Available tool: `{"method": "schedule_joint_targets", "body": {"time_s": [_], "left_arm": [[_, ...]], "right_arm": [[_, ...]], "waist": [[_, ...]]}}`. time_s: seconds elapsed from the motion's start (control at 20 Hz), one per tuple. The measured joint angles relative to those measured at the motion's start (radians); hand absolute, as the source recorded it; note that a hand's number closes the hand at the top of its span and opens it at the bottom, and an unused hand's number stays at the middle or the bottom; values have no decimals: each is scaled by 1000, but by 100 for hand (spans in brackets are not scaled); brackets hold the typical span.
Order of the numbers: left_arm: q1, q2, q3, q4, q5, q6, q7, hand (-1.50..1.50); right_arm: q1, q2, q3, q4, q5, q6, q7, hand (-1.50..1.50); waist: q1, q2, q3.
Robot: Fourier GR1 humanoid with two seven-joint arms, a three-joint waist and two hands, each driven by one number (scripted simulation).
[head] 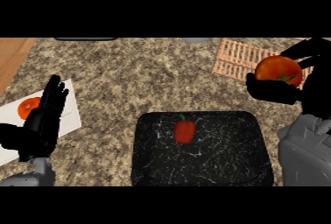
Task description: Pick the tomato from the tray and place it in the tiered shelf
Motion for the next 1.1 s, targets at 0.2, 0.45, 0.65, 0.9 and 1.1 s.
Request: {"method": "schedule_joint_targets", "body": {"time_s": [0.2,0.45,0.65,0.9,1.1], "left_arm": [[-4,-10,0,10,-5,-2,-8,0],[3,-13,8,5,-5,-11,-14,0],[4,-16,6,-17,-14,-8,6,0],[-8,-14,24,13,-7,-25,-10,0],[-30,-21,19,8,-23,-15,11,0]], "right_arm": [[-26,-44,-103,85,-40,-33,-54,150],[-26,-83,-185,230,-73,-151,-140,150],[-73,-119,-235,394,-97,-270,-221,150],[-105,-167,-278,565,-138,-398,-334,150],[-134,-183,-285,694,-157,-476,-398,150]], "waist": [[1,1,0],[4,3,1],[7,3,1],[7,4,1],[8,4,1]]}}
